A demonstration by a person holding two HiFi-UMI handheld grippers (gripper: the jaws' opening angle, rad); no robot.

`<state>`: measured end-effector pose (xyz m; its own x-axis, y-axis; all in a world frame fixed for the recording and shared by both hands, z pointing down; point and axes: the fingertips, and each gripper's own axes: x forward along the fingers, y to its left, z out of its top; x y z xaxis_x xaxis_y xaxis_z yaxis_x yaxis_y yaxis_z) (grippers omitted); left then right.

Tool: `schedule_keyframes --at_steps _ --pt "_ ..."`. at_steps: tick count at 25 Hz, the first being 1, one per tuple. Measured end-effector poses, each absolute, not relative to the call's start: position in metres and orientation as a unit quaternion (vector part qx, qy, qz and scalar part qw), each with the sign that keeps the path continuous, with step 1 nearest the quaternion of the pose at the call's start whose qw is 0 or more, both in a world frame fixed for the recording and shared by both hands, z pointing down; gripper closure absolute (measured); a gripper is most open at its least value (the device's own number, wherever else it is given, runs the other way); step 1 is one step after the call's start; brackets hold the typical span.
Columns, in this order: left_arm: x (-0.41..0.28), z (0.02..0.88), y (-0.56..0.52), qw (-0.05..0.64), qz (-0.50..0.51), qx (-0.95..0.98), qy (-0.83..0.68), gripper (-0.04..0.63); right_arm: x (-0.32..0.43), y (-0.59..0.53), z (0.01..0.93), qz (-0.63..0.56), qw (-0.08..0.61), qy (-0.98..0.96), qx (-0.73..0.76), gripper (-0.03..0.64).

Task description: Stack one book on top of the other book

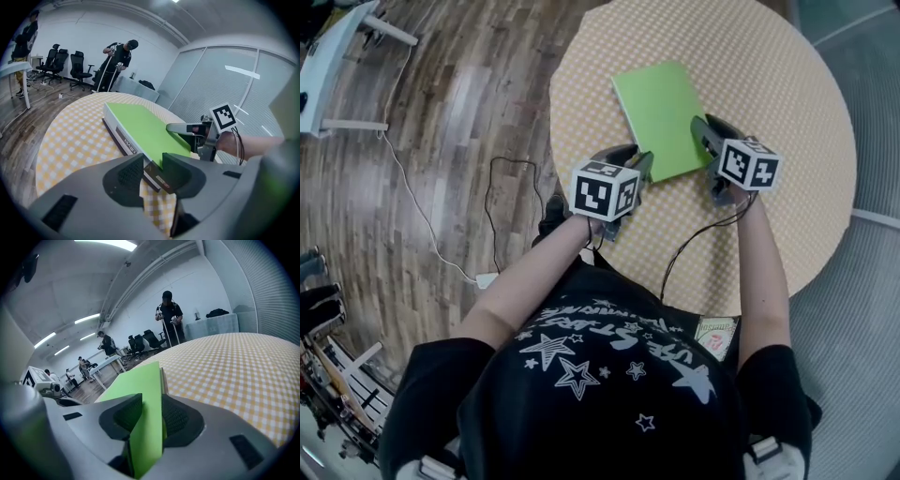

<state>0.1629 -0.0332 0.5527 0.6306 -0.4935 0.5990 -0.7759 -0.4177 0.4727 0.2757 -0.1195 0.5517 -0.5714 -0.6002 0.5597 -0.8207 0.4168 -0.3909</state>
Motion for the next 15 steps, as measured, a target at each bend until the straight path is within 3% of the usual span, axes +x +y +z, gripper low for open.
schedule_keyframes --at_steps 5,15 --pt "0.152 0.556 -0.036 0.353 0.199 0.828 -0.388 0.466 0.284 -0.122 0.551 0.306 0.175 -0.817 0.456 0.487" --pt "0.071 0.506 -0.061 0.328 0.133 0.838 -0.414 0.462 0.301 -0.107 0.475 0.242 0.099 -0.794 0.549 0.477"
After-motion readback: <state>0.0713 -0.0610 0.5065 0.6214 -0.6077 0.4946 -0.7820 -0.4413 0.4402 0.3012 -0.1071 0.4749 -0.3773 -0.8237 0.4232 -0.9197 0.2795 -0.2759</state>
